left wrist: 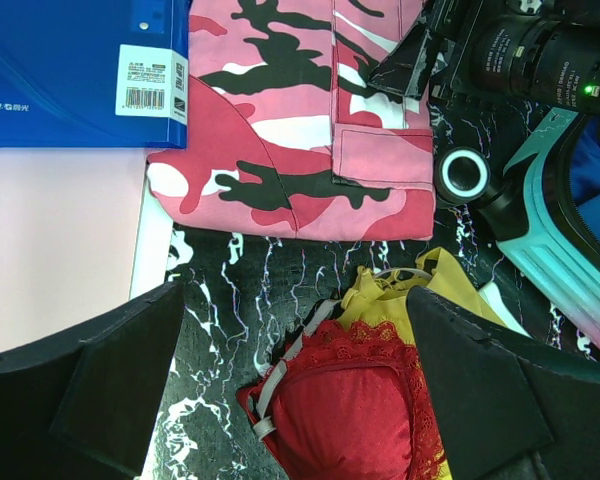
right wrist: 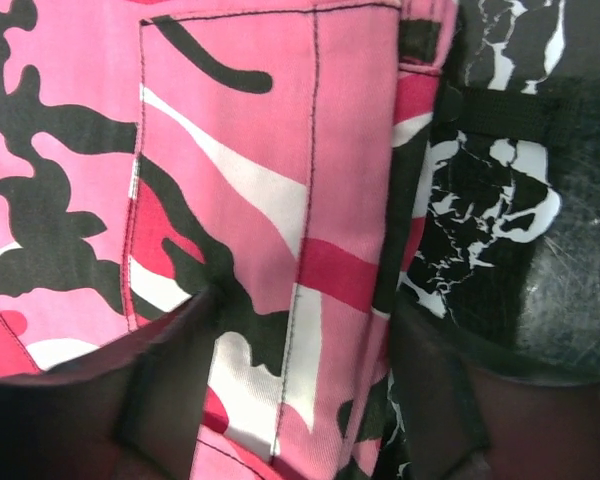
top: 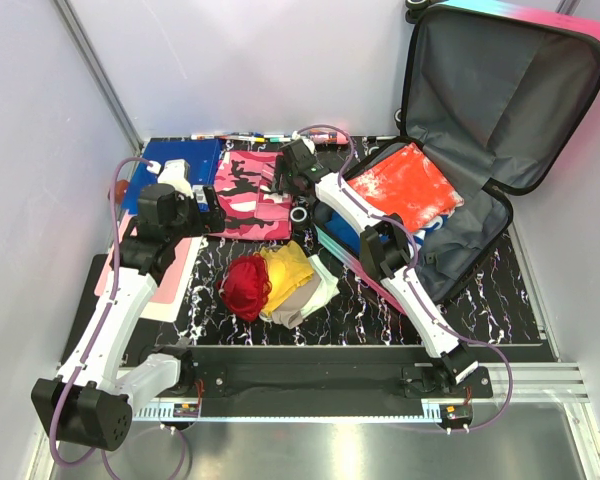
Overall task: Pack the luggage
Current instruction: Pick up the clothes from the corner of the board.
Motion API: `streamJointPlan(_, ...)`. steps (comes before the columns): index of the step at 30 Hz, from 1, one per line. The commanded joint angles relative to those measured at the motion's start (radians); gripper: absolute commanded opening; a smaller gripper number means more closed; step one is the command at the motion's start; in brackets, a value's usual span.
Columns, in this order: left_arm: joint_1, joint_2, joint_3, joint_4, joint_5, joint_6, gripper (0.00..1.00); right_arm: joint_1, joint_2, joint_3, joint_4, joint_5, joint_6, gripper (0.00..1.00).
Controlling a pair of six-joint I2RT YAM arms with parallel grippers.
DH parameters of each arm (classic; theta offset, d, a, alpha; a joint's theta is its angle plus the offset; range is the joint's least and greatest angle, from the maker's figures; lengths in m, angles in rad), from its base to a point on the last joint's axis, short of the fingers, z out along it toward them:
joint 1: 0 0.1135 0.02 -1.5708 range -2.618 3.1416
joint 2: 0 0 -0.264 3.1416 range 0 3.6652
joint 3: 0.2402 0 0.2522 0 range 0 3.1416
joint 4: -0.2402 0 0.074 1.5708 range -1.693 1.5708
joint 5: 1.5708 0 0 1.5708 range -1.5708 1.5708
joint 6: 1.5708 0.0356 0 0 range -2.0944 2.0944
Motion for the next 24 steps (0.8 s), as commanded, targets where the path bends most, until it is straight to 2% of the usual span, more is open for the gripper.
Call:
streamJointPlan(1,-0.006,-0.017,0.016,0.032,0.003,-0.007,0.99,0.002,0.038,0.041,0.014,-0.024,0.008,0.63)
streamJointPlan(2,-0.006,-0.017,0.014,0.032,0.003,-0.007,0.99,0.003,0.039,0.04,0.014,-0.027,0.006,0.5)
streamJointPlan(4,-0.006,-0.017,0.014,0.031,0.001,-0.007,0.99,0.003,0.041,0.04,0.019,-0.041,0.006,0.41)
streamJointPlan(5,-0.006,-0.017,0.014,0.032,0.001,-0.006,0.99,0.002,0.039,0.04,0.025,-0.047,0.006,0.28)
streamJointPlan(9,-0.006,-0.016,0.016,0.031,0.003,-0.006,0.99,0.003,0.012,0.038,0.048,-0.082,0.006,0.0)
streamJointPlan(14,-0.006,-0.016,0.017,0.031,0.001,-0.004,0.99,0.011,-0.05,0.012,0.103,-0.108,0.008,0.0)
streamJointPlan(24,-0.006,-0.017,0.014,0.031,-0.005,-0.003,0.99,0.046,-0.197,-0.005,0.171,-0.067,-0.011,0.0)
